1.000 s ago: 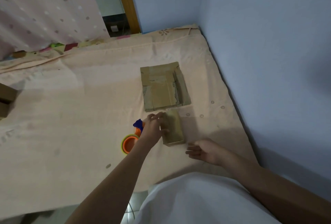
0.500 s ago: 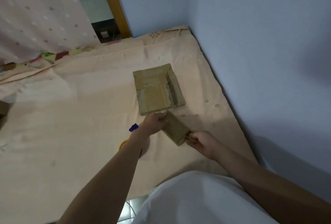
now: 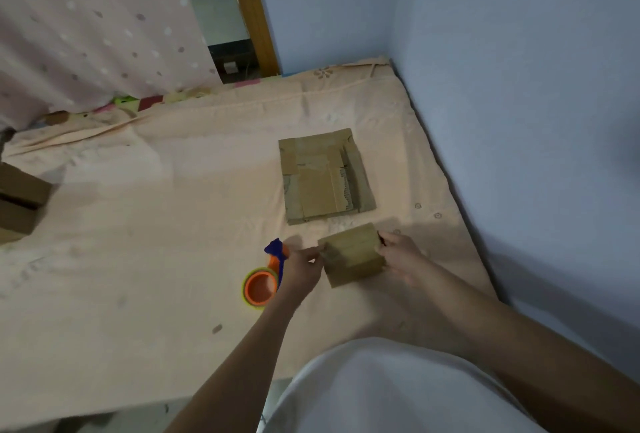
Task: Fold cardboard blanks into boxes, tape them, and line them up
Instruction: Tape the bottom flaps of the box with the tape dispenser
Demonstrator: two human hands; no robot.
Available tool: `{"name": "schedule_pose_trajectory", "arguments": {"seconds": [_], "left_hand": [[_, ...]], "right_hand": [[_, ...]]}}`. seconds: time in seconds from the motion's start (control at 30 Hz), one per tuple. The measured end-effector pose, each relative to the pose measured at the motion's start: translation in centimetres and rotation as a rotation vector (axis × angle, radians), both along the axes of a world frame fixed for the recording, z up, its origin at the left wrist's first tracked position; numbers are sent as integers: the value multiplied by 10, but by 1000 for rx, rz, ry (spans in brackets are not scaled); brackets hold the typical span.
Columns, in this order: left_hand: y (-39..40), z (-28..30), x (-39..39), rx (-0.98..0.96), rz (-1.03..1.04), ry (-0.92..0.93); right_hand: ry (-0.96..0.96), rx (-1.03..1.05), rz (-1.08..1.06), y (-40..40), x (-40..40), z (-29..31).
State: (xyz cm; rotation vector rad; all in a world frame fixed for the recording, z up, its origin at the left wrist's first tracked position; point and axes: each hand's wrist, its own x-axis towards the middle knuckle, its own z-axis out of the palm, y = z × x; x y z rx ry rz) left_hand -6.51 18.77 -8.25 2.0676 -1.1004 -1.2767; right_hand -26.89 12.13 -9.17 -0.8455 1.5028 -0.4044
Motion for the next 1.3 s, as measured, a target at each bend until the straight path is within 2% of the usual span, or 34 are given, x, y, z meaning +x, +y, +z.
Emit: {"name": "schedule_pose_trajectory", "arguments": {"seconds": [0.07,0.17,0.2,0.3,0.37,0.43,0.5,0.6,0.73,0.83,0.9,1.03,1.13,1.23,1.3], "left_hand": [[-11,2,-2,-88,-97,-254],[-32,10,-4,-120,-336,-467],[-38,12,-5,-91,-408,-487],[-54,19,-10,-36,-548,-465],[-60,20,-15,1,-642,-427],[-61,17,-16,37,-676,-377],[-56,16,-13,37,-648,-363],[-43,8,-7,40,-482,-266],[-20,-4,-7,47,-70,146],[-6,-3,-15,-24,84,275],[-2,-3,-20,-50,126,301],[2,-10,-25,-54,127,210],[0,-12,-26,-44,139,170],[-3,-15,-23,-48,149,185],[-3,-15,-21,-31,146,191]], "right_hand": [[53,-46,-20,5,0,-4],[176,42,-117,24,5,-8],[171,107,-138,34,8,-5],[-68,315,-155,54,17,-2],[-179,311,-178,52,19,-4],[-194,275,-228,43,19,-8],[-162,251,-233,37,18,-12],[-72,168,-187,30,14,-17],[-26,56,-76,22,14,-17],[-4,7,-7,19,16,-13],[53,-61,59,18,18,-13],[177,-163,154,22,21,-18],[356,-296,263,27,26,-16],[566,-532,519,33,33,-8],[622,-655,757,36,38,-6]]}}
